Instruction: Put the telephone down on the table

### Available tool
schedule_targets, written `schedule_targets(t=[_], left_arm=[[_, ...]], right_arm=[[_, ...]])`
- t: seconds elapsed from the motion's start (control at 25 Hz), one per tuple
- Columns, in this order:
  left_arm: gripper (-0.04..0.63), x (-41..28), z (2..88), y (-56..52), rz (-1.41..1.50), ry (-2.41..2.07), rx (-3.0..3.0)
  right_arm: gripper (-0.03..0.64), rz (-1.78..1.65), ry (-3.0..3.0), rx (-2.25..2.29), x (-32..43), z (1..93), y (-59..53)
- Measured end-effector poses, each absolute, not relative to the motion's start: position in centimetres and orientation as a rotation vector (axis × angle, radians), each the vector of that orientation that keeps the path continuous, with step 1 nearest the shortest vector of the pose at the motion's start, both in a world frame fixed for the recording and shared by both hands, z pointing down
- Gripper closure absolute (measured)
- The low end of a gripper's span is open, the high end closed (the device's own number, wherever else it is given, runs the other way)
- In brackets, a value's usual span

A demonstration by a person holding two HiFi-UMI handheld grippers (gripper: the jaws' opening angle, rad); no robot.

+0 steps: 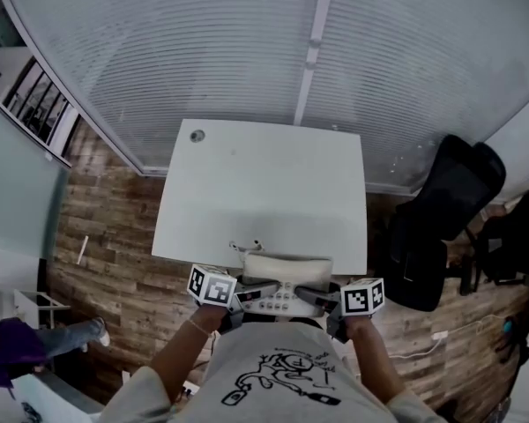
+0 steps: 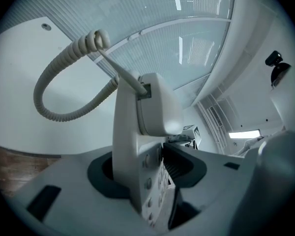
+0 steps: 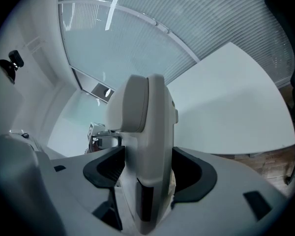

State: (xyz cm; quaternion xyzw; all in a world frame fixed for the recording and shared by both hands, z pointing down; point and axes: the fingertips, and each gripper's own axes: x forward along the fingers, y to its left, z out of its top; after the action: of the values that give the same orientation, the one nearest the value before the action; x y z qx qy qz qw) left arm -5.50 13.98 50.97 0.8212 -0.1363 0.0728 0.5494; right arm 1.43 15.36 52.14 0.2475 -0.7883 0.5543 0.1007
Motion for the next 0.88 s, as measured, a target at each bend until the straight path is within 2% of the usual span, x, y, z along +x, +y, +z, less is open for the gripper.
schedule_targets(t=[0.88], left_arm=[[0.394,-5.3,51.2,8.8,0.156,-0.348,1.921]], right_arm=[[0.302,1.653,-2.306,0.707,1.6,52.4,10.1]])
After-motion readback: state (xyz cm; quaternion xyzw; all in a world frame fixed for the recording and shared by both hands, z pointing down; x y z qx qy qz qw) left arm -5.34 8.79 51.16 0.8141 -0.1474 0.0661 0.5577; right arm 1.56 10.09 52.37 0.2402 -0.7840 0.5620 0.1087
